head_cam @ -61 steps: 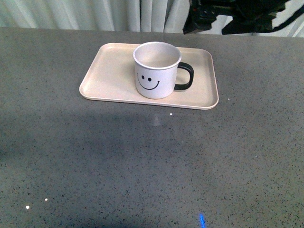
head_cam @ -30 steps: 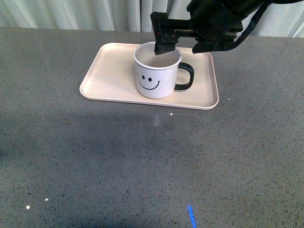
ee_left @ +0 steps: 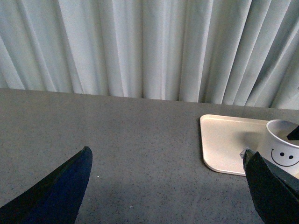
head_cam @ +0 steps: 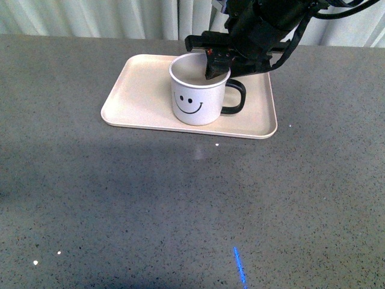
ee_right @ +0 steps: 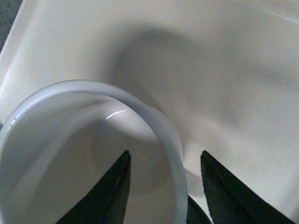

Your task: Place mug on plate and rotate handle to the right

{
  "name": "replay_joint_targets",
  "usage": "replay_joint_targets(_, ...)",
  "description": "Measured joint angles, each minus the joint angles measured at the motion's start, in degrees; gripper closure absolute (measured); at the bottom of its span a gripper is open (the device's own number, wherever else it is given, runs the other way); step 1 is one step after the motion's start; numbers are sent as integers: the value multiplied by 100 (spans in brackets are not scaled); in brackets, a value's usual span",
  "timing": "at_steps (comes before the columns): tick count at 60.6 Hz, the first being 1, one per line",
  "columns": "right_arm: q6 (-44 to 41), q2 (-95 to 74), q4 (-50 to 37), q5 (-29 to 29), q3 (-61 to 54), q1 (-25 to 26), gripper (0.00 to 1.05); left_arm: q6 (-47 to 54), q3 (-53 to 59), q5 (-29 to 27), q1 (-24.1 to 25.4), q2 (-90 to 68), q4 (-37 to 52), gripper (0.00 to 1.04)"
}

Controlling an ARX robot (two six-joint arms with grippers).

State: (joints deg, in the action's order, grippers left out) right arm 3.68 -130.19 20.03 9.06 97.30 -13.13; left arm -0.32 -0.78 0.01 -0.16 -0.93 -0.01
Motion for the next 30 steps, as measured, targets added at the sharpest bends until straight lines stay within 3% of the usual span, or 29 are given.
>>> replay_joint_targets(13,-192,-52,367,31,310,2,103,0,0,0,0,0,0,9)
replay_joint_targets(30,-1572,-271,1036,299,1108,267,103,0,0,0,0,0,0,9)
